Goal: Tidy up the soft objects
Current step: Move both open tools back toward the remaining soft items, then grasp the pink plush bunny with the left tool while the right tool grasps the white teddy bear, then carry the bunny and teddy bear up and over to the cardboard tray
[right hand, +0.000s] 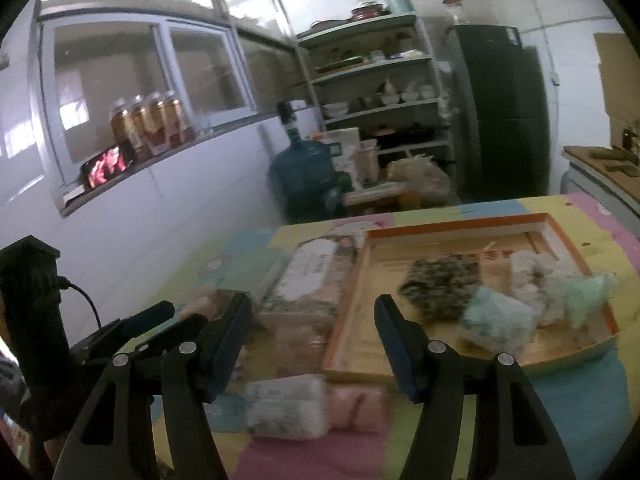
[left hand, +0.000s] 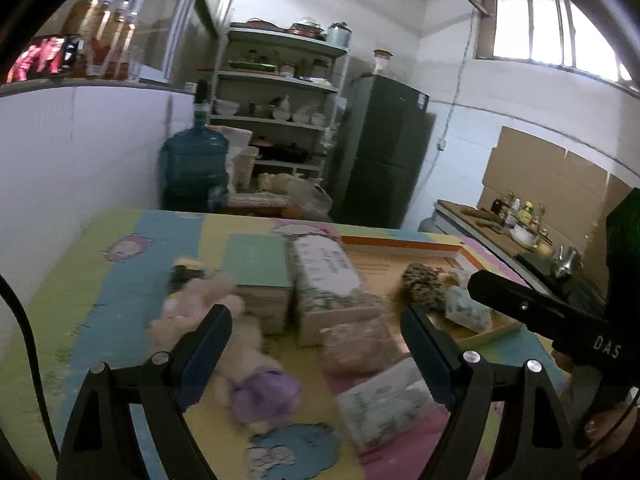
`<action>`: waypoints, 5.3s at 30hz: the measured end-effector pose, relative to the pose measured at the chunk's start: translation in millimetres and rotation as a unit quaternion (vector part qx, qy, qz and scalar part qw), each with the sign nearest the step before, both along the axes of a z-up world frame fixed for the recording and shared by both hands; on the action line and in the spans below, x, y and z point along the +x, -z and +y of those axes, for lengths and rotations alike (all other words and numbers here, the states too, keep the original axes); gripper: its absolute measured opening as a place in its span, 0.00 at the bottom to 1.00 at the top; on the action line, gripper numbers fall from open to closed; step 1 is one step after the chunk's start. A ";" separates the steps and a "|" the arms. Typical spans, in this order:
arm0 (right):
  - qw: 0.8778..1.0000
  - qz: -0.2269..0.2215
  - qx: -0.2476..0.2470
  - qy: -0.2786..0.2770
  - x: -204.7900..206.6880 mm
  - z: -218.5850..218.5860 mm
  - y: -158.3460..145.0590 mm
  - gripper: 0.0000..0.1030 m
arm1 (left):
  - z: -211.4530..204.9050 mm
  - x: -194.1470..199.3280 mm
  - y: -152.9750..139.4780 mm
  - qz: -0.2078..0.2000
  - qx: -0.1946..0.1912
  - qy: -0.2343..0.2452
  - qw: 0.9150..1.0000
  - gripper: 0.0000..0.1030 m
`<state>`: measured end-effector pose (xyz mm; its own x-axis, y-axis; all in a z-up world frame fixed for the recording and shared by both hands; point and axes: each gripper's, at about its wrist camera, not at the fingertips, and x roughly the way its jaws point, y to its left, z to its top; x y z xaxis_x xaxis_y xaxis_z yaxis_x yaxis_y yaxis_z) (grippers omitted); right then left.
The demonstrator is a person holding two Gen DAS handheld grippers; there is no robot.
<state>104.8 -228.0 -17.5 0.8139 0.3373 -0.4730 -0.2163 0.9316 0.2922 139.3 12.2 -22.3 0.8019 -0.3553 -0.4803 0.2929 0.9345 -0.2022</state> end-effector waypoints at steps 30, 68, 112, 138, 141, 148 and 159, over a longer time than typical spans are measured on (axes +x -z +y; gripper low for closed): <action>0.985 0.077 -0.039 -0.147 26.2 128.6 38.7 0.64 | 94.3 49.7 32.3 0.007 0.063 0.195 0.979 0.76; 0.975 0.142 -0.112 -0.128 80.0 155.4 94.2 0.47 | 95.6 80.3 52.5 0.018 0.089 0.208 0.974 0.27; 0.992 0.025 -0.053 -0.113 28.7 94.3 17.3 0.37 | 59.3 -0.4 -21.5 -0.050 0.050 -0.031 0.997 0.27; 0.999 -0.027 -0.014 0.037 13.1 -64.1 -19.2 0.37 | -60.5 32.3 -40.1 -0.046 0.042 0.042 0.997 0.27; 0.998 -0.030 -0.014 0.053 12.5 -81.0 -19.9 0.37 | -75.4 37.1 -40.9 -0.045 0.039 0.056 0.997 0.27; 0.996 -0.035 -0.015 0.085 10.4 -118.0 -21.2 0.37 | -107.6 53.0 -43.4 -0.037 0.034 0.083 0.995 0.27; 0.991 -0.041 -0.029 0.126 24.4 -173.2 -27.0 0.37 | -172.2 81.4 -42.7 -0.025 0.038 0.119 0.992 0.27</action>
